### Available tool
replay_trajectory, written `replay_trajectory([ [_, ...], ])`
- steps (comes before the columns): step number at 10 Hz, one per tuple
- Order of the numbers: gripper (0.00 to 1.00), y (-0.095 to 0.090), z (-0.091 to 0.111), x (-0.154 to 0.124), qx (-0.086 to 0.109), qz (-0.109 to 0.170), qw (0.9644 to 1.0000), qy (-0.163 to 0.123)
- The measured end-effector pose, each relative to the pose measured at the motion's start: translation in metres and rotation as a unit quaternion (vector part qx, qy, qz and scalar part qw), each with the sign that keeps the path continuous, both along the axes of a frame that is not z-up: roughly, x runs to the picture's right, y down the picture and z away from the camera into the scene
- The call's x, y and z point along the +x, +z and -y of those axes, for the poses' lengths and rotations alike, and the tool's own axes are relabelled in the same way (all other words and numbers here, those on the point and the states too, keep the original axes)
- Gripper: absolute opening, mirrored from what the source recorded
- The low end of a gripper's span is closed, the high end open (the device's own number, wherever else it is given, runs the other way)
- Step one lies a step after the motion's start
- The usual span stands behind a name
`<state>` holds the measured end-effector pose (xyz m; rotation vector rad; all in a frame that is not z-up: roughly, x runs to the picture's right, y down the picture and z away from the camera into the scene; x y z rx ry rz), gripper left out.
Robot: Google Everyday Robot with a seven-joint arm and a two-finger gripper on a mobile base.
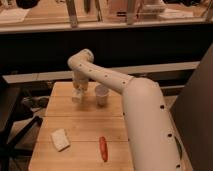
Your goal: Place the bottle in the ceramic bowl
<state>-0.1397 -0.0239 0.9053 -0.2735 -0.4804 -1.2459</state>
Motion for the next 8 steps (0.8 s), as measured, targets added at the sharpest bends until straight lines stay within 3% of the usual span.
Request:
replay_trajectory([
  [4, 0.0, -0.005, 0.005, 0.05, 0.0, -0.005, 0.9999, 0.014],
  [8, 0.0, -0.013, 0.005, 0.064, -0.002, -0.005, 0.9997, 0.025],
])
